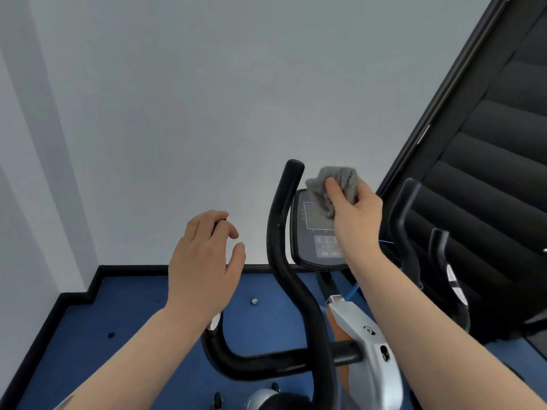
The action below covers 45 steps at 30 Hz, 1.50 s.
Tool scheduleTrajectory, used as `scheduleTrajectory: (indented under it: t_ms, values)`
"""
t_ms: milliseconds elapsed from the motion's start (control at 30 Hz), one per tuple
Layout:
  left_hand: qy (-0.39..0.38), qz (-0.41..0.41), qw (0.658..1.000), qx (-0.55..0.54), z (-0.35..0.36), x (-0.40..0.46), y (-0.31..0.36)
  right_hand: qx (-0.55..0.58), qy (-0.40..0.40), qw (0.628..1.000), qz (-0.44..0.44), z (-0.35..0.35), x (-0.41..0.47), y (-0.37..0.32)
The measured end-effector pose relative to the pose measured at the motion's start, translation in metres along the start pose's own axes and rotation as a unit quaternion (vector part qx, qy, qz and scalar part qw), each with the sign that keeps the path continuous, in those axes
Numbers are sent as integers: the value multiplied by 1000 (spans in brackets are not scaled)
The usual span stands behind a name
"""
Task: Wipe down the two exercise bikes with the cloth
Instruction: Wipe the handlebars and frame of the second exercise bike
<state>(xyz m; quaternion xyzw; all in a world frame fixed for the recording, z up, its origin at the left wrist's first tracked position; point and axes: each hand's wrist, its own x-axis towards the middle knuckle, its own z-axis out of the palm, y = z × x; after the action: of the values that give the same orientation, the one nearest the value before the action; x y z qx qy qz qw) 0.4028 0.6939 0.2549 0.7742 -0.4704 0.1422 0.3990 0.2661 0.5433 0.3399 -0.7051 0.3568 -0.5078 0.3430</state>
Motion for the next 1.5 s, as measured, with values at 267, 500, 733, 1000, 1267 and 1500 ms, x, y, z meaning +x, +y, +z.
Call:
scheduleTrajectory:
  t_ms: [267, 500, 733, 1000, 1267, 1500]
  values:
    - [15, -24, 1000, -3, 5, 0, 7, -14, -24, 1000, -2, 35, -22, 8]
    - [13, -28, 1000, -2, 3, -1, 13, -107, -216, 971, -7, 3, -25, -9]
    - [-4, -21, 1000, -1, -5, -1, 10, -180, -170, 968, -37, 21, -39, 11]
    - [-51, -85, 978, -181, 0, -37, 46, -130, -317, 939, 2, -32, -63, 29]
    - [-213, -41, 953, -211, -4, -89, 84, -160, -264, 951, 23, -68, -110, 31]
    - [-280, -17, 951, -127, -2, -100, 77, -122, -175, 971, 107, -99, -187, 32]
